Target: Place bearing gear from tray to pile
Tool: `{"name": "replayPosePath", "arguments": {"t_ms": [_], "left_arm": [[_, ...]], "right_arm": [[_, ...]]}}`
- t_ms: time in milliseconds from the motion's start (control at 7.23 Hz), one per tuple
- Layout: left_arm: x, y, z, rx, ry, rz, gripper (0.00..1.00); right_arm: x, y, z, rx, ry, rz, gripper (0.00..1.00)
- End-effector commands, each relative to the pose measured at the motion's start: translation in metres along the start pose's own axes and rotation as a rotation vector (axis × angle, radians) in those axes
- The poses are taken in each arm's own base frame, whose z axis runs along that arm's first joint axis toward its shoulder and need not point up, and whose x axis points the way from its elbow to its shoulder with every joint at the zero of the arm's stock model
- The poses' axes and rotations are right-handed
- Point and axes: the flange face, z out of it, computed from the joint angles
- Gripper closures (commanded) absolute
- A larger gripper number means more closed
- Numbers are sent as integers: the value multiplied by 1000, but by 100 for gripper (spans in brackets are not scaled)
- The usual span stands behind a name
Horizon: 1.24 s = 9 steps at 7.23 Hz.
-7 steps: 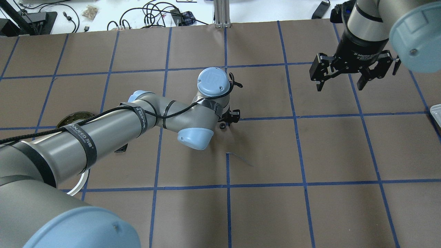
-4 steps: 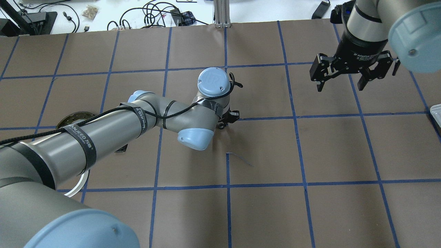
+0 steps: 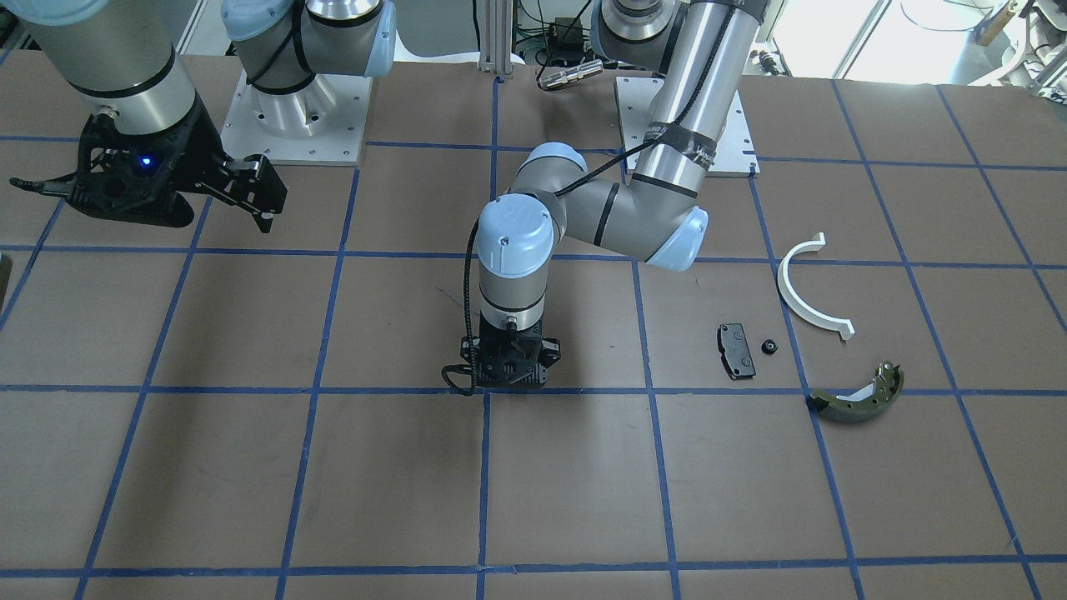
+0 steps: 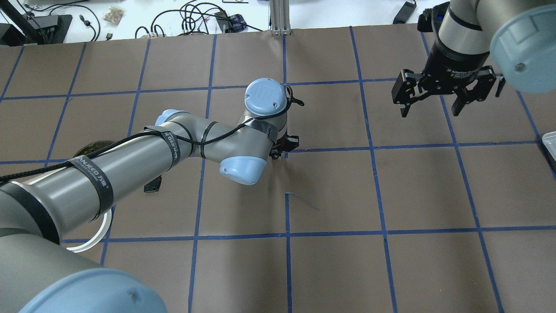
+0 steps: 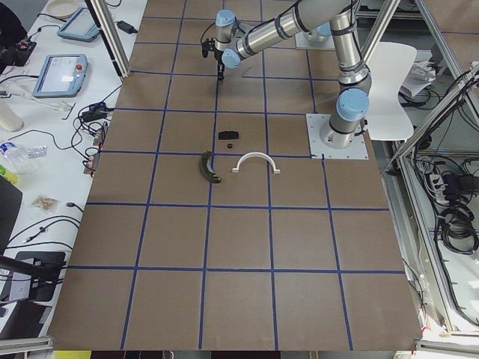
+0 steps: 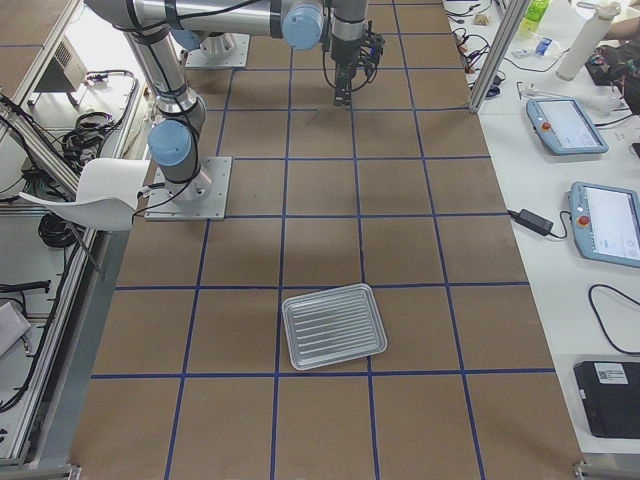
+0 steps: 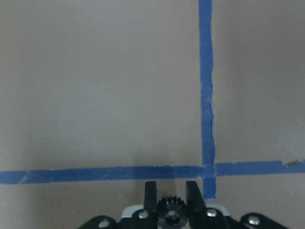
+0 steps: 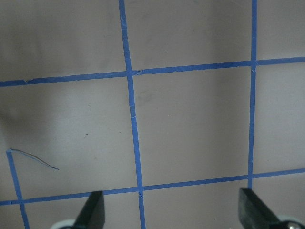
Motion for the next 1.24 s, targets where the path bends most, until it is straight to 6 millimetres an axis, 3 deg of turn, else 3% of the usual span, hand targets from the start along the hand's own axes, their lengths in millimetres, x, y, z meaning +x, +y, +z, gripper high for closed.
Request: {"name": "replayPosePath", "arguments": {"t_ms": [0,277,553,830,1106], "left_arm": [[-57,-21,-18,0,-7,9,83],[-130,-26,-47,-88,-31,92,86],[-210,-15,-66,-118,-32,175,87],[-255,7,-71,-134,-33,192,88],[-273,25,-85,-130,-84,175,89]], "right_arm": [[0,0,-3,7,-5,-1,0],[2,0,-7,15,-4,3,0],[2,0,-4,10,-4,1,0],[4,0,-5,10,4,-1,0],[3,2,-7,13,-4,1,0]]}}
